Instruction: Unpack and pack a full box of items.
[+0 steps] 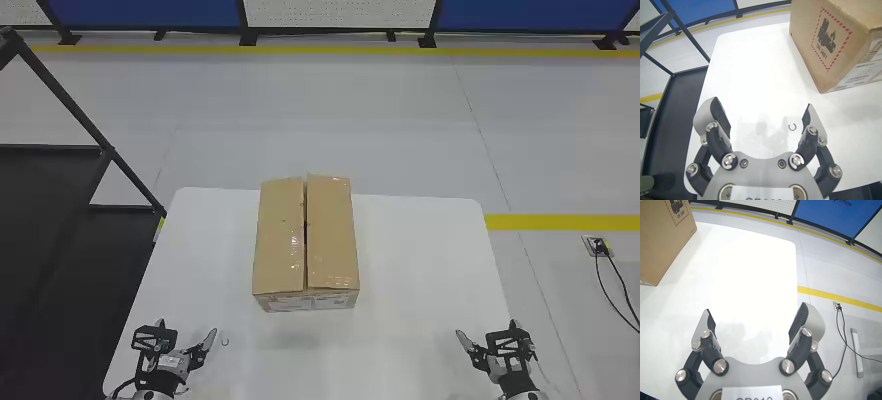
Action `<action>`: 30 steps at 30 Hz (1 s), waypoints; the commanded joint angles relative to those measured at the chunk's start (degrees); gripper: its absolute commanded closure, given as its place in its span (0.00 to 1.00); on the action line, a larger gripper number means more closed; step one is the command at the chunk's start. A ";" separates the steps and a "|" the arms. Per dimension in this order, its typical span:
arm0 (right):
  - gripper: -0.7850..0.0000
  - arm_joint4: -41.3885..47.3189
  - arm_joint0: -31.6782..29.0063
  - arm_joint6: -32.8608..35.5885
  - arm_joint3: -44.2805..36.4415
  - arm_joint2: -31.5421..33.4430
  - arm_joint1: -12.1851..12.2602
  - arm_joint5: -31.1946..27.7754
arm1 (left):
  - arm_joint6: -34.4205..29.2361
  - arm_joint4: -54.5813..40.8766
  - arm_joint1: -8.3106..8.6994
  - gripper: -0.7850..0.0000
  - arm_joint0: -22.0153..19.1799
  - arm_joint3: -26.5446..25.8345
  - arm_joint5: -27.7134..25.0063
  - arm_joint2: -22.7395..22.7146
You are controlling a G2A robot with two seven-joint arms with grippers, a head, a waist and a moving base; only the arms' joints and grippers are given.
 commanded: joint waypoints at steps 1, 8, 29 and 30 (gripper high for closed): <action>0.00 0.00 0.00 0.00 0.00 0.00 0.00 0.00 | 0.00 0.00 0.00 0.00 0.00 0.00 0.00 0.00; 0.00 0.00 0.00 0.00 0.00 0.00 0.00 0.00 | 0.00 0.00 0.00 0.00 0.00 0.00 0.00 0.00; 0.00 0.11 0.54 -2.37 -7.95 -1.44 -0.40 -3.22 | 8.01 -5.22 -0.09 0.00 -1.08 -2.69 -7.08 -3.81; 0.00 0.44 0.54 -2.73 -8.86 -1.72 -0.47 -3.16 | 8.40 -5.12 0.00 0.00 -0.56 -3.23 -9.07 -4.07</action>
